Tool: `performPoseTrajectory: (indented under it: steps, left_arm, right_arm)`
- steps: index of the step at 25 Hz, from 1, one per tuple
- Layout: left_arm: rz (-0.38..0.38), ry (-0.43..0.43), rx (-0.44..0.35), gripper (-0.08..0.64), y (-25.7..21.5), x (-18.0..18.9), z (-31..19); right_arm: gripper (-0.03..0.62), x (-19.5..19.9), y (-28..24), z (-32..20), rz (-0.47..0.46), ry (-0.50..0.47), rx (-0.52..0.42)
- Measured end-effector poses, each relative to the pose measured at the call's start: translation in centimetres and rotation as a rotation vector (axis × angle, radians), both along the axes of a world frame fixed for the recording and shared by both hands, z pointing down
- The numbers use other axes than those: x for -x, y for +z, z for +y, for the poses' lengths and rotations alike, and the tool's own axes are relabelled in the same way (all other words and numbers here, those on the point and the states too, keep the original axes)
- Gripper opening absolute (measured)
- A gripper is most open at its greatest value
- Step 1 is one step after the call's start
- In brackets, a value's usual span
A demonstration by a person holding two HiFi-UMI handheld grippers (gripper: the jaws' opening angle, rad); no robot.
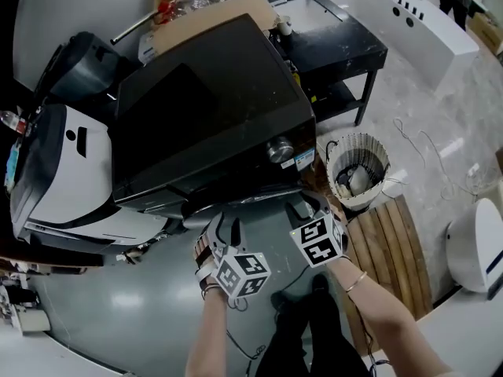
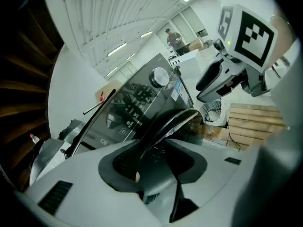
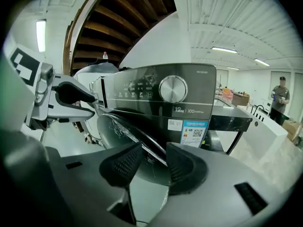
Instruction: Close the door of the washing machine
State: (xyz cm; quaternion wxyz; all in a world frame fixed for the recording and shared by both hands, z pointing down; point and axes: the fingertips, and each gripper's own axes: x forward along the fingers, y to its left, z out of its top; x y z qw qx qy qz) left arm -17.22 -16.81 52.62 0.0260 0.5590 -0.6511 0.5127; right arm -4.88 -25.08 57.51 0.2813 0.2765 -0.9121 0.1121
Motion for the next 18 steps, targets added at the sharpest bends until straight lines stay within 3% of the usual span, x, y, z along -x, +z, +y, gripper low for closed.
performPoseTrajectory:
  steps: [6, 18]
  left_arm:
    - [0.057, -0.079, -0.062, 0.163, -3.1, 0.4, 3.7]
    - [0.265, -0.256, -0.242, 0.102, -10.2, 1.7, 11.5]
  right_arm:
    - [0.144, -0.5, -4.9, 2.5, -0.043, 0.006, -0.006]
    - [0.086, -1.5, -14.6, 8.9, -0.194, 0.044, -0.003]
